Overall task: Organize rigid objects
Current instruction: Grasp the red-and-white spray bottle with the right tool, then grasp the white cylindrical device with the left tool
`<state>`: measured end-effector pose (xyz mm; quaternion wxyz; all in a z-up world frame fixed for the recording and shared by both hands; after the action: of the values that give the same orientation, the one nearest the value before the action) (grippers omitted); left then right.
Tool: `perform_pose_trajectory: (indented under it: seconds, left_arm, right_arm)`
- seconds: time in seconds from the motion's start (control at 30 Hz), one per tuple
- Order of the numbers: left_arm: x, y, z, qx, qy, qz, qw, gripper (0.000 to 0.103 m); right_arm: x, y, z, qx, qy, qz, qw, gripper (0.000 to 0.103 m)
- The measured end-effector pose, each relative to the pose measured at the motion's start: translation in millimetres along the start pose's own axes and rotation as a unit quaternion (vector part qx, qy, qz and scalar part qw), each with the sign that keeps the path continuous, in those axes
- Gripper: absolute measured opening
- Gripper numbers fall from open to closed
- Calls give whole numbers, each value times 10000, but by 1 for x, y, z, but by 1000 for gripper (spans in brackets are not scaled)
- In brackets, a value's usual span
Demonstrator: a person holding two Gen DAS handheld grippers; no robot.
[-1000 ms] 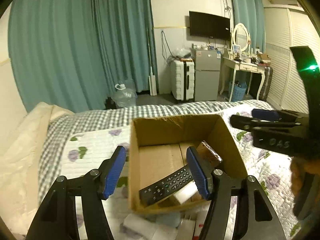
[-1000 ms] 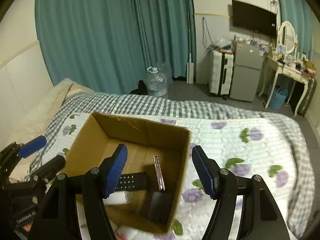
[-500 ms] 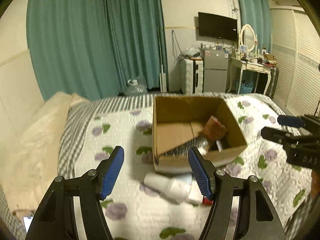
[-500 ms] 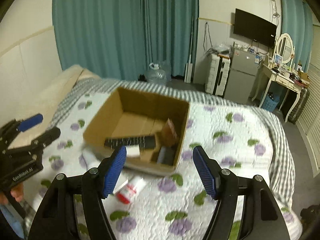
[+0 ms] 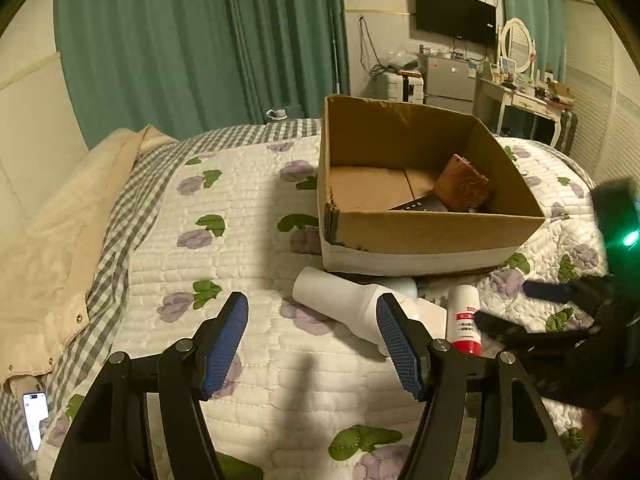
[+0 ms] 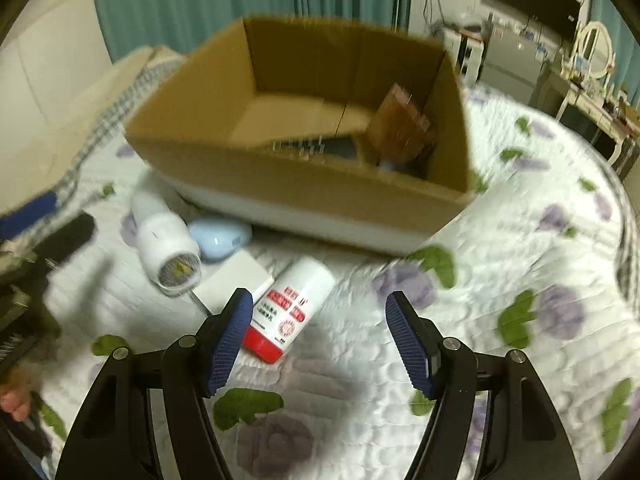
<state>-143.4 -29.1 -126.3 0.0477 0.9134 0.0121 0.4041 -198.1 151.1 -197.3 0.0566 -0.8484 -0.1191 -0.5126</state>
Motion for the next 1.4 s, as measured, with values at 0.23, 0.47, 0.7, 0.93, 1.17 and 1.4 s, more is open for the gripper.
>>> perform_pose_trajectory:
  seconds: [0.23,0.47,0.7,0.93,1.17,1.4]
  left_arm:
    - [-14,4,5,104,167,57,9998,69]
    - [-19,1,9,102,296,79,9995,69]
    - [-22,-6,9,207,415,238,9986,69]
    - [-35,-23,0,542,616,519,9953,69]
    - [-66,-39,1,443,677,131,9966,69]
    - [-58,-41,16,205,759,552,9954,56]
  right_arm:
    - [-24,9,6,44,196,6,9998,69]
    - [-38,-1,11,-2,347,361,9987,68]
    - [-38,-1,18,-40,132,265,9996,39]
    - [-20,-11,21,-212,-150,135,9996,36]
    - [-14,-11,25,-221,-219,114,9994,36]
    - [-4,-18,4,-280,-266,75,9992,36]
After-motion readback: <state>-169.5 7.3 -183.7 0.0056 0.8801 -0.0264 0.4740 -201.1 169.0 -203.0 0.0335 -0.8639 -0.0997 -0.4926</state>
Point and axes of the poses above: each gripper's, at about its wrist camera, not at the fingertips, and x roughly against the way its jaws point, y to its left, z to its underside, the point moved 10 cm from there along -x, roughly the way its jaws point, and after that the axes turned 4 degrees about y, right-handed, at the moved point
